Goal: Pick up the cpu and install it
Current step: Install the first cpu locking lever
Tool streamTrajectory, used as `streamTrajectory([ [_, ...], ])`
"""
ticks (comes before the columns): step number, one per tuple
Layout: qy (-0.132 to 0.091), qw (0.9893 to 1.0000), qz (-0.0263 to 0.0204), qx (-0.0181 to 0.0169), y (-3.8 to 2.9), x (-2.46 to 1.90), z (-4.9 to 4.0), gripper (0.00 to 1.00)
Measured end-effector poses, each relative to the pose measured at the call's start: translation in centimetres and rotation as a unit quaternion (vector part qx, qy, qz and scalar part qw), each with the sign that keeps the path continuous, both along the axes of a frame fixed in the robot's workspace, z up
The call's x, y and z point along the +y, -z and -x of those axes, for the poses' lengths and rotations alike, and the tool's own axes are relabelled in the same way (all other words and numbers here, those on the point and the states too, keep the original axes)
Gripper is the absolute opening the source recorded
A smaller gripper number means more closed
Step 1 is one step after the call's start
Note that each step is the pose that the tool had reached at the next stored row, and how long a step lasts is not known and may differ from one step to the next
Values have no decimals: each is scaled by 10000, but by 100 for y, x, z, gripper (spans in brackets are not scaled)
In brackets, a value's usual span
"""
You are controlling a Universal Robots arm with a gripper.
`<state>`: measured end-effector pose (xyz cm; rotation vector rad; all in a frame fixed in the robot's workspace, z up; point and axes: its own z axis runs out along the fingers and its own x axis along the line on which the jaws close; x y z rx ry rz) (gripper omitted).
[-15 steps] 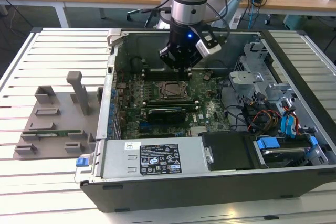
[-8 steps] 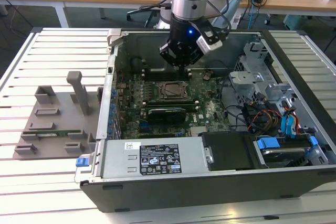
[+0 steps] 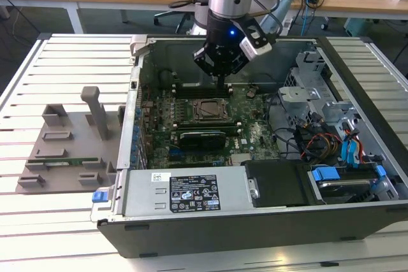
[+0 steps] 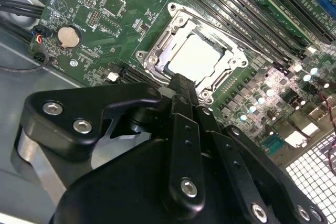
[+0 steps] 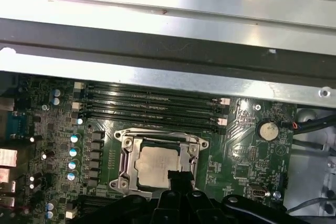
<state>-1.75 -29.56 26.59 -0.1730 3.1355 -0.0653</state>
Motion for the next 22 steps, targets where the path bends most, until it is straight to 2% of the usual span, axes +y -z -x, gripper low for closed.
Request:
streamTrajectory([
  [3, 1, 10000, 0, 0, -2, -18, 0, 11],
  [13, 0, 10000, 1, 1, -7, -19, 0, 11],
  [19, 0, 10000, 3, 0, -98, -19, 0, 11],
  [22, 0, 10000, 2, 0, -99, -19, 0, 11],
])
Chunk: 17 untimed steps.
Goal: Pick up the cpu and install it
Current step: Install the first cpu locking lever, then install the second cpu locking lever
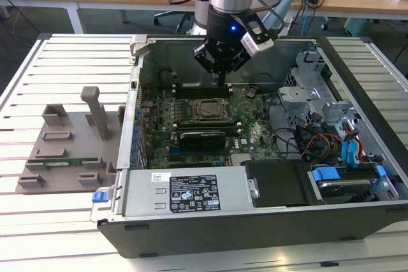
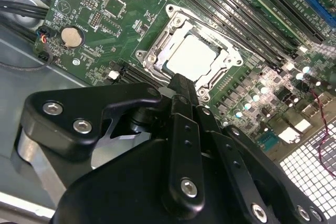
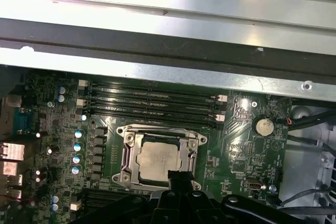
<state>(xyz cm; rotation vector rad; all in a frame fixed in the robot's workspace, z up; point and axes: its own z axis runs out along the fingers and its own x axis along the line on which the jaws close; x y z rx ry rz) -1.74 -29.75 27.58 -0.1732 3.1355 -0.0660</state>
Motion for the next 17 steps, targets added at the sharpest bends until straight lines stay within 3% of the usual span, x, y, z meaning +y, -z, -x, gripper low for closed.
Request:
streamTrajectory([
  [13, 0, 10000, 0, 0, -2, -16, 0, 11],
  [16, 0, 10000, -13, 0, -1, -125, 0, 11],
  [17, 0, 10000, -13, 0, -1, -144, 0, 11],
])
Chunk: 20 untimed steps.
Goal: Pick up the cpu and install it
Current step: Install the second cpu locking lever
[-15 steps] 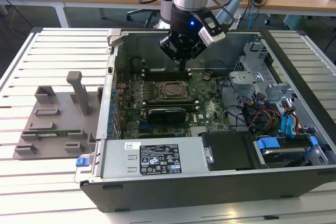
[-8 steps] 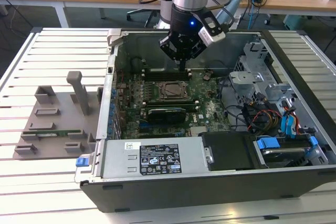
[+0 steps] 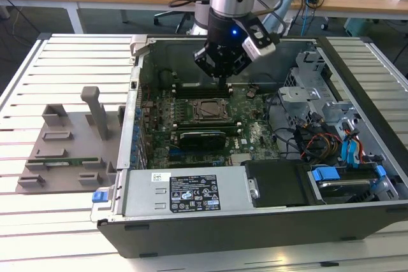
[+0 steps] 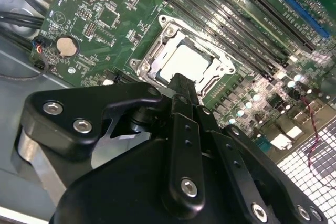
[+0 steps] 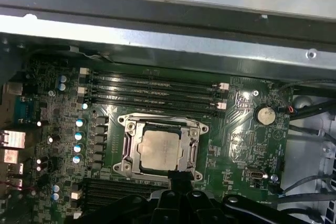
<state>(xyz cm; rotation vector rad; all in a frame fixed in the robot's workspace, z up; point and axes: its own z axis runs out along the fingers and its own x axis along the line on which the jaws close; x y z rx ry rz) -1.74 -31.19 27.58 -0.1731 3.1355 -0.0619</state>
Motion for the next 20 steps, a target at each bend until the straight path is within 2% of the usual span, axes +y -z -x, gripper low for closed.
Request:
streamTrajectory([
  [6, 0, 10000, -5, 0, 1, -48, 0, 11],
  [10, 0, 10000, -33, 0, 2, -99, 0, 11],
  [12, 0, 10000, -95, 0, 3, -120, 0, 11],
  [15, 0, 9996, -265, 0, 3, -144, 0, 11],
  [16, 0, 9994, -349, 0, 3, -151, 0, 11],
  [17, 0, 9992, -392, 0, 3, -159, 0, 11],
  [20, 0, 9992, -404, 0, 5, -182, 0, 11],
])
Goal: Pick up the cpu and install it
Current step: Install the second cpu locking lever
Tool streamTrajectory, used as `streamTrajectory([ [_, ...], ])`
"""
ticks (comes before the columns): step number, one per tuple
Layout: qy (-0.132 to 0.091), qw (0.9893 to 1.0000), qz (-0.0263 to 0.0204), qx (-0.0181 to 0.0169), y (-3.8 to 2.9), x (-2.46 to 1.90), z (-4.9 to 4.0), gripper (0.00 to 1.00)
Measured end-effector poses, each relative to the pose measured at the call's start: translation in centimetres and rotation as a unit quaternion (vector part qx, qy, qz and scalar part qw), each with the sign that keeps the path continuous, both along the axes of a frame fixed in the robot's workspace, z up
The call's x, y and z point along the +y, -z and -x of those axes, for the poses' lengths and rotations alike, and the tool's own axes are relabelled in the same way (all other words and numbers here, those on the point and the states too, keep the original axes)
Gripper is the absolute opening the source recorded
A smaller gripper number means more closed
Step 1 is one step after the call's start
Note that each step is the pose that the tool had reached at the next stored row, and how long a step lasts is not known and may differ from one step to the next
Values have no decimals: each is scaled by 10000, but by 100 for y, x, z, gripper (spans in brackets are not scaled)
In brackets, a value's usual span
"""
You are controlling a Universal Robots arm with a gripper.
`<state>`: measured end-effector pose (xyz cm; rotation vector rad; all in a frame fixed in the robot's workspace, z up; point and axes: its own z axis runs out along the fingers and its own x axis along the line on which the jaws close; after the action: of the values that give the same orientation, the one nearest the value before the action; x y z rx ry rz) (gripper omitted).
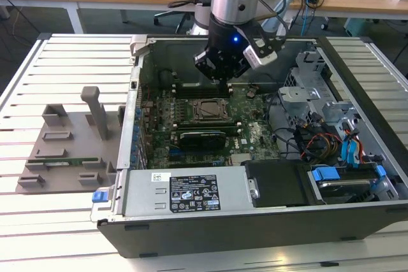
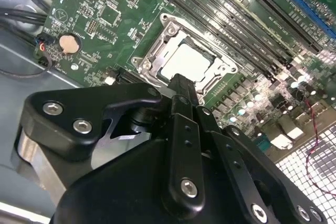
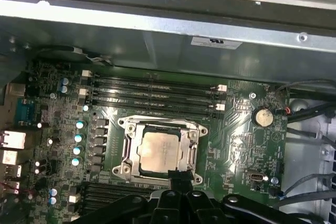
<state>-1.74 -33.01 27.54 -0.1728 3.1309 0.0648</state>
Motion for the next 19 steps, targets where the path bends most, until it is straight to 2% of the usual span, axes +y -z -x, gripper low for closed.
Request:
streamTrajectory([
  [2, 0, 10000, 1, 1, 2, -43, 0, 11],
  [4, 0, 10000, -1, 0, 7, -119, 0, 11],
  [7, 0, 10000, -3, 0, 14, -199, 0, 11],
  [14, 0, 10000, -3, 0, 28, -271, 0, 11],
  [19, 0, 10000, -4, 0, 38, -293, 0, 11],
])
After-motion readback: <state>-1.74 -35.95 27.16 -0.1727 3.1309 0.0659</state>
